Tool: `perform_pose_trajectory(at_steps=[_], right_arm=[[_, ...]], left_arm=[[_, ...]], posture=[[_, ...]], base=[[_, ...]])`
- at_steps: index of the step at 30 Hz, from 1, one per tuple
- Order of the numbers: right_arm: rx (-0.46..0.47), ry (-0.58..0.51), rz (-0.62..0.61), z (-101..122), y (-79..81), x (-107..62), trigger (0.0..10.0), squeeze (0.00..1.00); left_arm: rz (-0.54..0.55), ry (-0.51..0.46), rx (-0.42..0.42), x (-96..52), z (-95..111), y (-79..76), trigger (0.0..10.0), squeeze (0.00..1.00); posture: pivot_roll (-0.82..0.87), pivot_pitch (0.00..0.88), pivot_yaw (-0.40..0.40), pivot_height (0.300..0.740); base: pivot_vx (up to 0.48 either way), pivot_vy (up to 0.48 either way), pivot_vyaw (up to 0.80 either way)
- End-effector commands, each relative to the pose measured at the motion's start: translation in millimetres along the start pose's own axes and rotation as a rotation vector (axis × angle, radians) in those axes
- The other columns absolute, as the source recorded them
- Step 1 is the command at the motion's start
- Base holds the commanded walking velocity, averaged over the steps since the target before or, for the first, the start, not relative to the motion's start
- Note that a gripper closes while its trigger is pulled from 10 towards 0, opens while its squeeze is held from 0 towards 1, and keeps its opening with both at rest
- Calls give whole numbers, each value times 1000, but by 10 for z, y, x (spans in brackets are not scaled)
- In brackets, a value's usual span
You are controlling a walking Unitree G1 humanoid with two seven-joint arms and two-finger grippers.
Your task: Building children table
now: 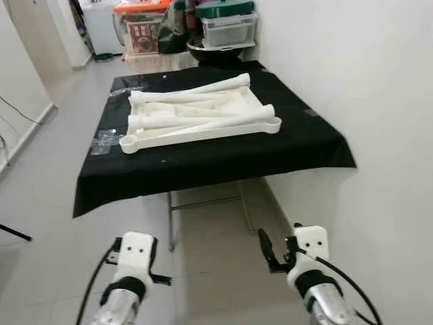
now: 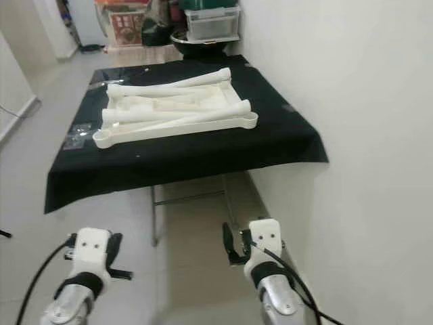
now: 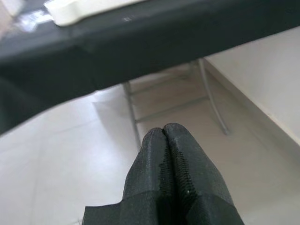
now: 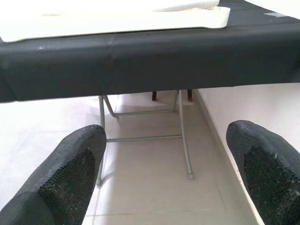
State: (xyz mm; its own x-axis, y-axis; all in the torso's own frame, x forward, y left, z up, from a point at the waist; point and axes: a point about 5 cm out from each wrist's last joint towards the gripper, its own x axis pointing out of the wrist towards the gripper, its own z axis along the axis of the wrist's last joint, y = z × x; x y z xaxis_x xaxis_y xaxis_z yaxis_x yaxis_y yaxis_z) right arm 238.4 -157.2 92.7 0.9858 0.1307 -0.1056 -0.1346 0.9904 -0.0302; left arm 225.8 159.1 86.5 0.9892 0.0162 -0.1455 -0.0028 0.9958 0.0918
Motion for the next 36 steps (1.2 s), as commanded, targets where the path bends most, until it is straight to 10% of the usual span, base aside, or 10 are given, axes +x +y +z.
perform_pose_trajectory(at_steps=[1, 14, 36], right_arm=[[10, 8, -3, -3, -5, 24, 10000, 0], [-24, -85, -23, 331, -118, 158, 10000, 0], [12, -42, 44, 236, -8, 195, 10000, 0]], left_arm=[[29, 1, 12, 9, 28, 48, 10000, 0], [31, -61, 77, 95, 291, 135, 10000, 0], [-143, -42, 2, 88, 185, -60, 10000, 0]], posture=[[-108, 0, 35, 740], [-126, 30, 22, 740], [-115, 24, 41, 740]], base=[[0, 0, 0], [0, 0, 0], [0, 0, 327]])
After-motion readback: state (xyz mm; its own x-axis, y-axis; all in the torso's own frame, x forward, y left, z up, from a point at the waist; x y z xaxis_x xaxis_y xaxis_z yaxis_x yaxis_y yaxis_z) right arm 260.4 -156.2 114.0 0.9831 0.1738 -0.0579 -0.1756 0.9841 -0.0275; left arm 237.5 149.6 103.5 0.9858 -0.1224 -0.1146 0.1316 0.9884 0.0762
